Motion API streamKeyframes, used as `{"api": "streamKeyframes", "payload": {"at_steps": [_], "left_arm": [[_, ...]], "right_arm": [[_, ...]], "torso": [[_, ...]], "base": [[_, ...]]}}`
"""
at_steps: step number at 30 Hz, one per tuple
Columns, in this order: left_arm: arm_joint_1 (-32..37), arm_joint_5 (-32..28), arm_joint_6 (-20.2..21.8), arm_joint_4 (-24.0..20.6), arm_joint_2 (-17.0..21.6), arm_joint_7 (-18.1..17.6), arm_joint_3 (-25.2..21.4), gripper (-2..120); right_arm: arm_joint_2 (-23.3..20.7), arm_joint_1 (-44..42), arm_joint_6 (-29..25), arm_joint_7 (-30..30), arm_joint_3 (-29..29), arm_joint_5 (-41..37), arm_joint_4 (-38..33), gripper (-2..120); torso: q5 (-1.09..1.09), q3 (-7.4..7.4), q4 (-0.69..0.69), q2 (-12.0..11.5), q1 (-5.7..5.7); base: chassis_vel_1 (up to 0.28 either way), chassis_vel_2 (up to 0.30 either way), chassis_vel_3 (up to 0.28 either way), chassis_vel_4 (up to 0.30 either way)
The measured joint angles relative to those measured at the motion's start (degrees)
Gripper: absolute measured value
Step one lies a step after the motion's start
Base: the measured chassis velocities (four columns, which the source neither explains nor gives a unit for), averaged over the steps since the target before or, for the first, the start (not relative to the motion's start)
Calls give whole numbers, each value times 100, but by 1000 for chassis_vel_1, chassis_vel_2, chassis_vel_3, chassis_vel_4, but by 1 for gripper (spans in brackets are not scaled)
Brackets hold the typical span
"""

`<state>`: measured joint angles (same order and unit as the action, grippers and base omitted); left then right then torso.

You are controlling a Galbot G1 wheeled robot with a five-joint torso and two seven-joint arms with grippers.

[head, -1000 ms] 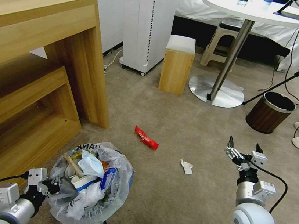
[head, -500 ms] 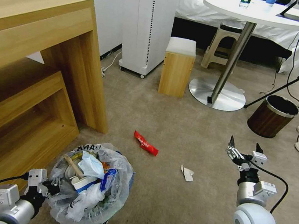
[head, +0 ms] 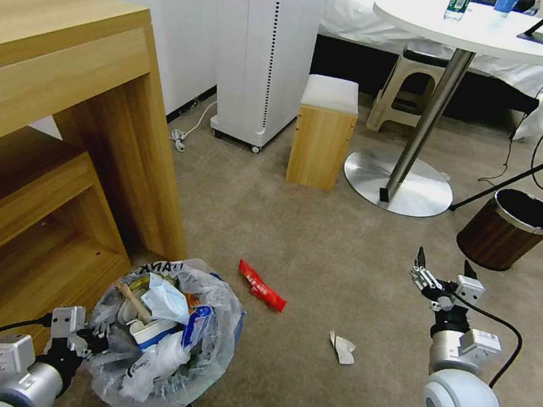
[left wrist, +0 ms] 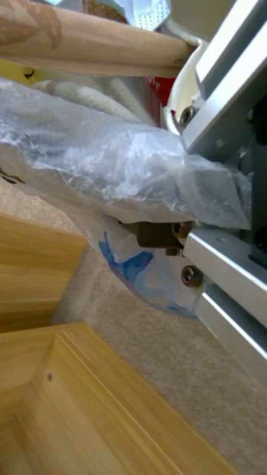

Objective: Pick up the trash bin and place the garbage on the floor into it.

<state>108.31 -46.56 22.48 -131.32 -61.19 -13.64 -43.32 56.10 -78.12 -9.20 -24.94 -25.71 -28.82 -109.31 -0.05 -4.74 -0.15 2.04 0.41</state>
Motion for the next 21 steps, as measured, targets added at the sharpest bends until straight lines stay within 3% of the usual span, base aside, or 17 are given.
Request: {"api": "streamKeyframes", "payload": {"at_steps": [13,21], "left_arm": [[-74,-137,13,86,120,-43,8,0],[-101,-130,24,199,122,-58,100,0]], "right_arm": [[0,97,11,-9,177,-18,56,100],[-140,219,385,-244,670,-580,61,100]], "torso": [[1,0,0,0,0],[2,0,1,0,0]], "base": [[-115,104,114,-111],[-26,32,33,-34]]}}
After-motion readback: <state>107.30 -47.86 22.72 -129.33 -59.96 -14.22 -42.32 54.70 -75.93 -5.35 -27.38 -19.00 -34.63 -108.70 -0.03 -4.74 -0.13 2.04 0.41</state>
